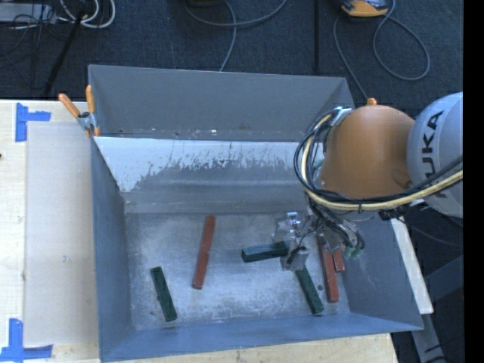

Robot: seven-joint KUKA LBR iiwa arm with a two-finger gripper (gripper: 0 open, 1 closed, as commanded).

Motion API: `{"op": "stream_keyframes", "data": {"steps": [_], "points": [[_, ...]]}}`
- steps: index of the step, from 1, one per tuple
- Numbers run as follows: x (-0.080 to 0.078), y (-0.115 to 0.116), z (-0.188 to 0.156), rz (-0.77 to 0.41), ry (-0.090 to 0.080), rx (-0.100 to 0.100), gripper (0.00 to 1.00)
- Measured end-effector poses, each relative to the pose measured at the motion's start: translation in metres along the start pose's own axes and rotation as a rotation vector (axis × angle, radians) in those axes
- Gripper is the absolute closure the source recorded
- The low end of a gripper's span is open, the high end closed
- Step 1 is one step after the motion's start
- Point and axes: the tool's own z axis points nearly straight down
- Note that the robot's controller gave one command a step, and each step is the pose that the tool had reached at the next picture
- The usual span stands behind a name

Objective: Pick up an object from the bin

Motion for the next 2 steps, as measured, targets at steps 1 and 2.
{"op": "stream_keyframes", "data": {"steps": [1,2], "points": [[0.002,-0.007,-0.132,0.068,-0.002,0.001,1.00],[-0.027,0.055,-0.119,0.120,0.006,-0.003,1.00]]}}
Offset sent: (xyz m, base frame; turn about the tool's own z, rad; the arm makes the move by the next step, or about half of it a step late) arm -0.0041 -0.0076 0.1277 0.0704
